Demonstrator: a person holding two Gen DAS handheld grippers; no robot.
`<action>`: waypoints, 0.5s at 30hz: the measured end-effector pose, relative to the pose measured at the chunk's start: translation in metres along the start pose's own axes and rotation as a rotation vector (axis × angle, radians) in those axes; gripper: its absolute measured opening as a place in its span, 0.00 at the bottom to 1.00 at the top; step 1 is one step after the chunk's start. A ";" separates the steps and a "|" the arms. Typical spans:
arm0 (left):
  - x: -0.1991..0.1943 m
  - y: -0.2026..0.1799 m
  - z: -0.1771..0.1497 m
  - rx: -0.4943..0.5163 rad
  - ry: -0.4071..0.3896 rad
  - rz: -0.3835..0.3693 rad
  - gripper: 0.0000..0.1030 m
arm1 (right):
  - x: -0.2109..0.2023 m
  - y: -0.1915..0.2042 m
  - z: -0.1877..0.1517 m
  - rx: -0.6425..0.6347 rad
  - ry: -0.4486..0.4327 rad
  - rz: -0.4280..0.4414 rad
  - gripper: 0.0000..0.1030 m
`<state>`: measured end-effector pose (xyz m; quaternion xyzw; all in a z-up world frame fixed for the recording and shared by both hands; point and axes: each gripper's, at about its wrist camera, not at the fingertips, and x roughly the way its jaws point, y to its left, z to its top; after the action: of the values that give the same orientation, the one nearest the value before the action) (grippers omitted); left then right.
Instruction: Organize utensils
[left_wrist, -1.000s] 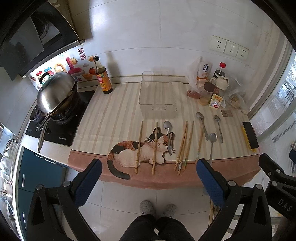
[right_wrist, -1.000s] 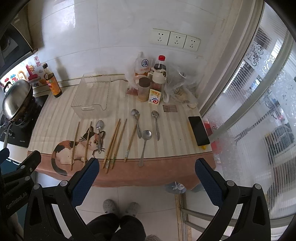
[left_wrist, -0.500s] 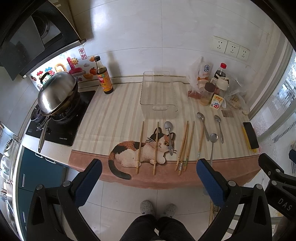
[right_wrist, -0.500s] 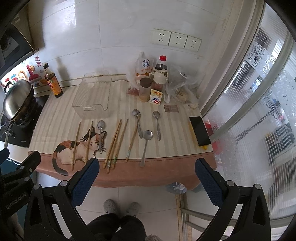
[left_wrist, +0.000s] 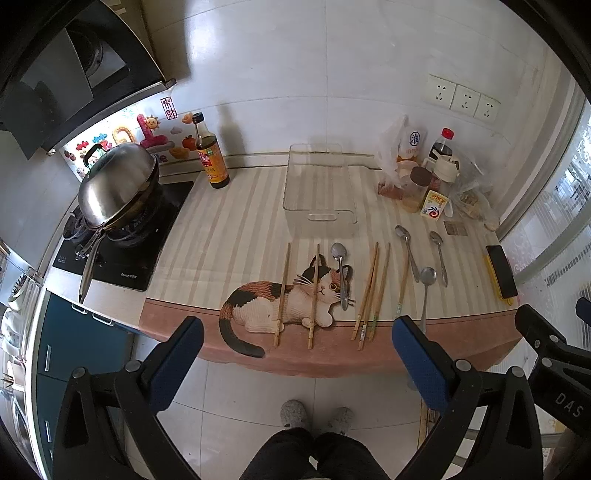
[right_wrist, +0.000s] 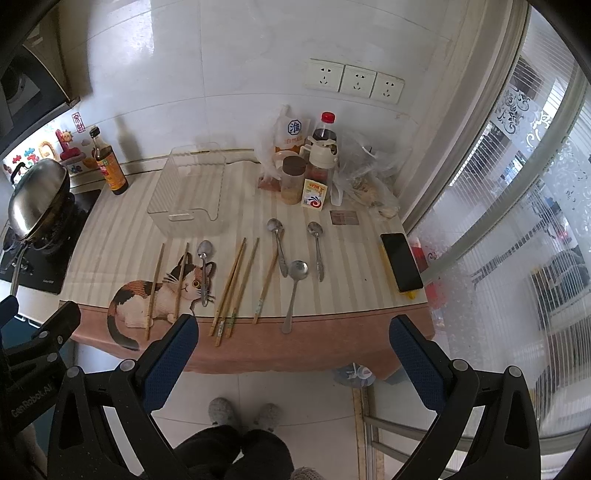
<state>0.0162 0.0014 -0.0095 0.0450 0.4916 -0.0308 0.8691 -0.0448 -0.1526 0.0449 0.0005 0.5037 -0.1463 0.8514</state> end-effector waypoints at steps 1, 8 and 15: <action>0.000 -0.001 -0.001 0.001 0.002 0.001 1.00 | 0.000 0.000 0.000 0.000 0.001 0.000 1.00; 0.000 -0.001 -0.001 0.000 -0.002 0.001 1.00 | -0.001 0.000 0.000 0.004 -0.001 0.003 1.00; 0.004 0.003 0.009 -0.007 -0.026 0.029 1.00 | 0.005 -0.005 0.004 0.042 -0.007 0.010 1.00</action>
<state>0.0261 0.0032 -0.0088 0.0489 0.4796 -0.0171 0.8760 -0.0401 -0.1594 0.0430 0.0206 0.4975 -0.1526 0.8537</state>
